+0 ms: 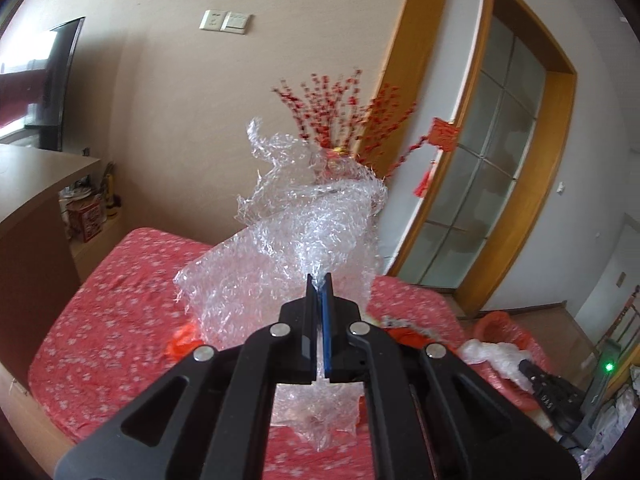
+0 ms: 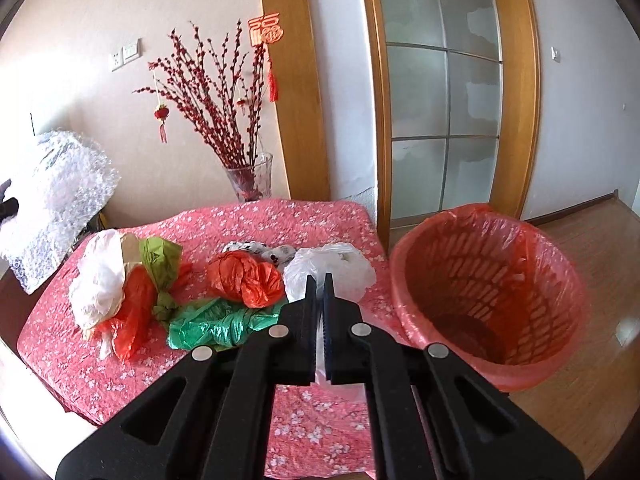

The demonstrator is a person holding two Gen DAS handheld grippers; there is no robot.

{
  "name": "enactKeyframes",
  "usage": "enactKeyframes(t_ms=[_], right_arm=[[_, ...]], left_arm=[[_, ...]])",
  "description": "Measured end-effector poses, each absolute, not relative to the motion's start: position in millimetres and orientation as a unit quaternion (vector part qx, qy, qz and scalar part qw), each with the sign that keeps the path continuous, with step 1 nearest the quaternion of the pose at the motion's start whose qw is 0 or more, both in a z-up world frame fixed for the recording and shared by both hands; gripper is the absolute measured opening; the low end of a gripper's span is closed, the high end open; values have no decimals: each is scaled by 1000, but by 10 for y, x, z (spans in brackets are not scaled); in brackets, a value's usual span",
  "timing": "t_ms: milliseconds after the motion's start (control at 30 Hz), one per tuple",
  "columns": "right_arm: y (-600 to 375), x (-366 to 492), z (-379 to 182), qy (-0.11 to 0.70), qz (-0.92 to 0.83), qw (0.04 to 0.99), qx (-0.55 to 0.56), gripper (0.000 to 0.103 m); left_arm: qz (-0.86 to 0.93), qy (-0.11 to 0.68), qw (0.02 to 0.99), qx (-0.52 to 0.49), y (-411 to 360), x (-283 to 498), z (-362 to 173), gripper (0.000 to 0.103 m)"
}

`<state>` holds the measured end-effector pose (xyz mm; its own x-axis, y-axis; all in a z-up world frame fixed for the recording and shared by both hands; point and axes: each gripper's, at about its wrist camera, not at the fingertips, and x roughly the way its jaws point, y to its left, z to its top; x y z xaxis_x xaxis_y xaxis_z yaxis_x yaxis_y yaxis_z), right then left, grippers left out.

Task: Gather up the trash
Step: 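Lift and carry the bubble wrap and white bag over the red basket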

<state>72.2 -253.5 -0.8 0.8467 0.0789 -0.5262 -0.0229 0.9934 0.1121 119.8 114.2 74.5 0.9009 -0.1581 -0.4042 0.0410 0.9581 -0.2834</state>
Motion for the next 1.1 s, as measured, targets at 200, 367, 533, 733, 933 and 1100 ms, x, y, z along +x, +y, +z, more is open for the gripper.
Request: enactKeyframes(t_ms=[200,367,533,733,933,1100], right_arm=[[-2660,654,58,265,18,962,57,3],[-2809,607,155,251,7,966,64,3],[-3024,584,247,238,-13,968,73,3],[-3341,563,283,229,-44,969,86,3],[-3680,557,281,218,-85,967,98,3],[-3916,574,244,215,-113,964,105,3]], left_arm=[[-95,216,963,-132,752,1305,833,3],[-134,222,957,-127,402,1411,849,3],[-173,230,949,-125,49,1526,828,3],[-228,237,937,-122,-518,1676,791,3],[-276,259,917,-126,-1050,1850,652,3],[-299,282,902,-132,-1474,2029,513,3]])
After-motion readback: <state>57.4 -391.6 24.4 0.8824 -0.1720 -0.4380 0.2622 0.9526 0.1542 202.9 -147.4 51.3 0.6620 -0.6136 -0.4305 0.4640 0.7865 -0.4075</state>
